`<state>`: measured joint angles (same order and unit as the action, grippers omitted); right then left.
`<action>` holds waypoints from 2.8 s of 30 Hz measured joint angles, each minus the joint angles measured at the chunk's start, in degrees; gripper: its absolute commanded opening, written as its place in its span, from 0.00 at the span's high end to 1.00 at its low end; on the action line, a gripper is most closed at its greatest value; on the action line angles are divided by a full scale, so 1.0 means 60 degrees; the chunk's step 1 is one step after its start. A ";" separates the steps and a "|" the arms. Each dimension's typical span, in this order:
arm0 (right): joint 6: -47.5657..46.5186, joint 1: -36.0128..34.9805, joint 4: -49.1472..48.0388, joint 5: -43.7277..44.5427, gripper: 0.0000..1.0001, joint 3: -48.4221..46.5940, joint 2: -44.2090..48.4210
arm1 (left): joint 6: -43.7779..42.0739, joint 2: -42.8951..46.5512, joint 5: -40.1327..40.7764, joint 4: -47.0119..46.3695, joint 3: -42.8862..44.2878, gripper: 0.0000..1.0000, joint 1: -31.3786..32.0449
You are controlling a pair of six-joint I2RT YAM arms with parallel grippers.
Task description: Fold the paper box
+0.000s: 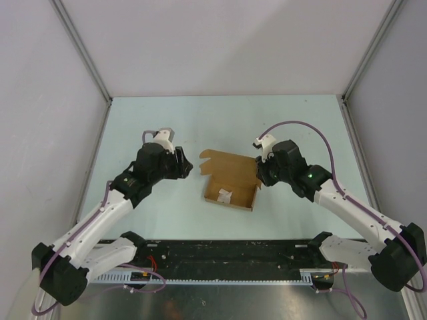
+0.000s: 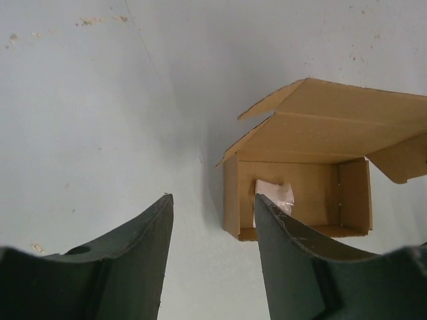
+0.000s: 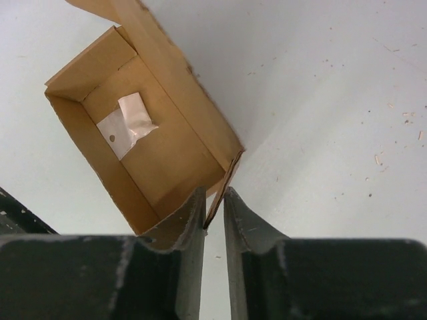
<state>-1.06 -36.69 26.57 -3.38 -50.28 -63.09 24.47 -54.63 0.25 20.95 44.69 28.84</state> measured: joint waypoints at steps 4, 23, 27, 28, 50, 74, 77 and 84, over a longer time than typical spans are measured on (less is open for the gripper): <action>-0.0033 0.0000 0.0000 0.0029 0.66 0.0000 0.0000 | -0.0004 -0.0222 -0.0011 -0.0073 0.0000 0.43 0.0000; 0.1195 0.1370 -0.0645 0.1526 0.58 -0.0058 0.2433 | -0.0350 -0.1563 0.0036 -0.0321 0.1774 0.44 -0.1151; 0.2062 0.2506 -0.0543 0.1789 0.65 -0.0062 0.1902 | -0.0386 -0.2572 -0.0375 -0.0448 0.2025 0.51 -0.1249; 0.2229 0.2750 -0.0452 0.1785 0.67 -0.0062 0.1708 | -0.0408 -0.2845 -0.0488 -0.0437 0.2025 0.53 -0.1249; 0.2820 0.2324 0.0889 -0.0433 0.93 -0.0069 -0.0845 | -0.0426 -0.4969 -0.1938 -0.0739 0.1304 0.87 -0.0576; 0.2849 0.2025 0.0714 -0.2200 0.94 -0.0062 -0.1060 | -0.0488 -0.4175 -0.2605 -0.1486 0.0656 0.91 0.0412; 0.2878 0.1993 0.0561 -0.2277 0.94 0.0007 -0.1060 | -0.0481 -0.3934 -0.2608 -0.1585 0.0288 0.91 0.0576; 0.3020 0.1847 0.0047 -0.2320 0.94 0.0474 -0.1053 | -0.0331 -0.3734 -0.2586 -0.1905 -0.0375 0.92 0.0674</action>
<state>17.06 -25.61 26.85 -17.30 -47.44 -69.41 22.48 -77.03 -15.27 9.52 42.44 32.88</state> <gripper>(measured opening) 0.061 0.085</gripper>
